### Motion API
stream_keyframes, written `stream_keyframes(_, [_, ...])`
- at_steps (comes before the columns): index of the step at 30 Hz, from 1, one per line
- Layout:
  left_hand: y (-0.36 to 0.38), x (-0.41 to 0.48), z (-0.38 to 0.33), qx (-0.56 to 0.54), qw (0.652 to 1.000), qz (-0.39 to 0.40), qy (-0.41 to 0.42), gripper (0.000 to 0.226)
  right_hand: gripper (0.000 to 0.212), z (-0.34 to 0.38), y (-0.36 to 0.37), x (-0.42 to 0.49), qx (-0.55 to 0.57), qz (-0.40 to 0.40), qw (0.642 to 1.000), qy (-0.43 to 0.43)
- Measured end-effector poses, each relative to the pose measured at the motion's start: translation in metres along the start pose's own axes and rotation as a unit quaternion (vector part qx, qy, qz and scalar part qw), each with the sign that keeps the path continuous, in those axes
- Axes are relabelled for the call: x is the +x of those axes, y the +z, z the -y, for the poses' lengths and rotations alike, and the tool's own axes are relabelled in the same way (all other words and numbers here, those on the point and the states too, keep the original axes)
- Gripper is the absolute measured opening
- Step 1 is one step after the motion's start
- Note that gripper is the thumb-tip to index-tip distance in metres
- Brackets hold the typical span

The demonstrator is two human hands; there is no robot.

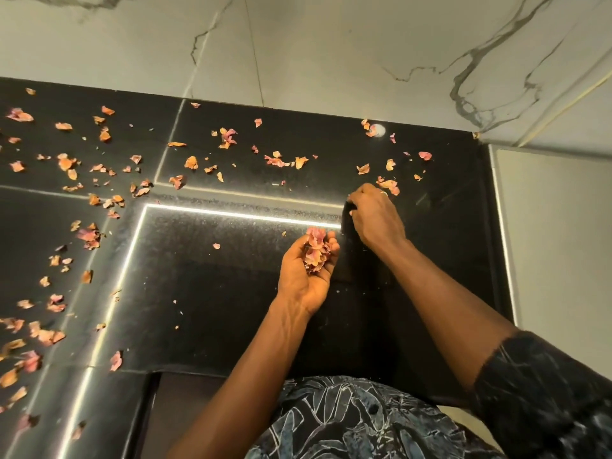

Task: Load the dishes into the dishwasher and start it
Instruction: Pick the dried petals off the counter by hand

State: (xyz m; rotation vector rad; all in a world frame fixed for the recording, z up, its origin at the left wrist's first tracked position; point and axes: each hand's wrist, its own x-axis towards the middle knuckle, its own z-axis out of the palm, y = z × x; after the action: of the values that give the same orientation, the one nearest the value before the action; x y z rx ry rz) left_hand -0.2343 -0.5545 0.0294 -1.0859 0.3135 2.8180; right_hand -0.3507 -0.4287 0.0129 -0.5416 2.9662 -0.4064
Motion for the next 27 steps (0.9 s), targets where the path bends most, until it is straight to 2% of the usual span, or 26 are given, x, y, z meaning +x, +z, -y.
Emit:
stream_keyframes(7, [-0.016, -0.005, -0.004, 0.004, 1.000, -0.008, 0.020, 0.022, 0.018, 0.039, 0.015, -0.018, 0.054, 0.031, 0.998, -0.019])
stream_keyframes(12, [-0.028, -0.012, -0.015, -0.017, 0.999, -0.004, 0.031, 0.030, 0.017, 0.052, 0.006, -0.023, 0.144, 0.055, 0.988, 0.020])
stream_keyframes(16, [-0.035, -0.006, -0.023, -0.013, 0.999, -0.017, 0.044, 0.031, 0.013, 0.068, -0.027, -0.038, 0.290, 0.014, 0.954, 0.072])
stream_keyframes(20, [-0.033, -0.002, -0.024, 0.010, 0.999, -0.009, 0.039, 0.031, 0.018, 0.088, -0.051, -0.071, 0.386, 0.024, 0.921, 0.045])
stream_keyframes(23, [-0.026, 0.001, -0.021, 0.025, 0.999, 0.005, 0.031, 0.042, 0.022, 0.099, -0.046, -0.086, 0.388, 0.054, 0.920, 0.005])
stream_keyframes(27, [-0.016, 0.006, -0.017, 0.027, 0.999, 0.032, 0.012, 0.047, 0.022, 0.093, -0.050, -0.084, 0.375, 0.038, 0.926, -0.008])
